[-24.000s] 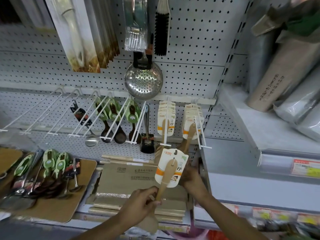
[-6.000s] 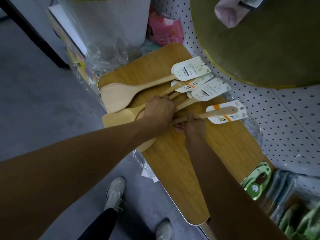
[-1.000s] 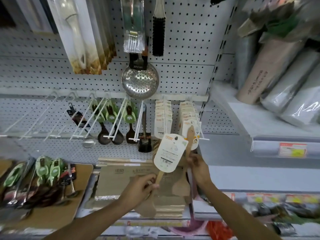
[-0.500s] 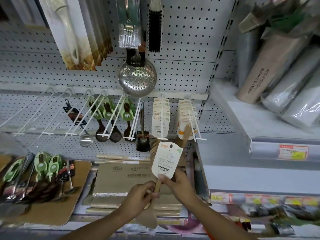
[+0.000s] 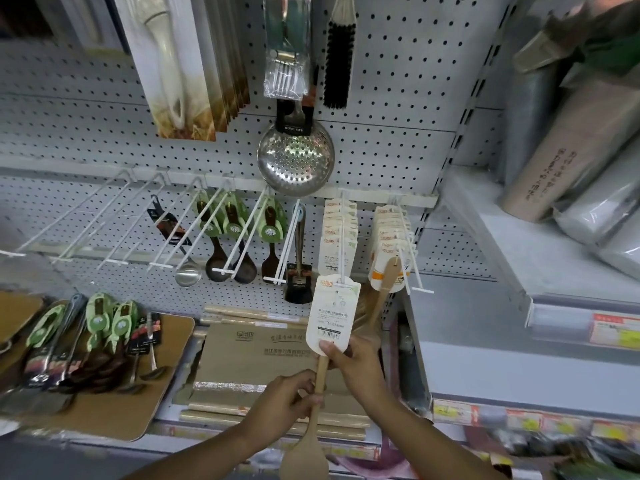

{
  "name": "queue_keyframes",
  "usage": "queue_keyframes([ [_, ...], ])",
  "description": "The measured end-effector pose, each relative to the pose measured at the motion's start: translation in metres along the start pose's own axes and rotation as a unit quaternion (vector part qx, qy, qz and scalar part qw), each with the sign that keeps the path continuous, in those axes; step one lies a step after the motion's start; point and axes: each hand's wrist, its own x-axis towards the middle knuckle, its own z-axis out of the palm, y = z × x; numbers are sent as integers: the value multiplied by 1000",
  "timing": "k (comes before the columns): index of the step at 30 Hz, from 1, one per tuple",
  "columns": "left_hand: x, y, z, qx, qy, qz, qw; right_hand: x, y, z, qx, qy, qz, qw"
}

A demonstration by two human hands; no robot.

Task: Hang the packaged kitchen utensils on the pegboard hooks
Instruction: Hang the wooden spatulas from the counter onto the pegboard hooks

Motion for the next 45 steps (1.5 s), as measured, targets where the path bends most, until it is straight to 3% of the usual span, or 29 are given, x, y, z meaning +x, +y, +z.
queue_keyframes([
  [10, 19, -15, 0, -23, 12, -68, 997, 26, -9, -2, 3, 16, -2, 1000],
  [23, 70, -1, -9, 31, 46, -86, 995, 89, -5, -8, -36, 44, -2, 998],
  [30, 63, -11, -37, 181, 111, -43, 976, 83, 4, -10, -85, 32, 55, 994],
  [35, 32, -24, -80, 297, 123, 32, 946, 63, 8, 2, -249, -44, -52, 966],
  [39, -2, -30, -120, 318, 159, 89, 930, 61, -7, 37, -373, -103, -161, 908],
  [45, -88, -53, -203, 313, 228, 121, 914, 47, -45, 136, -422, -180, -288, 841],
])
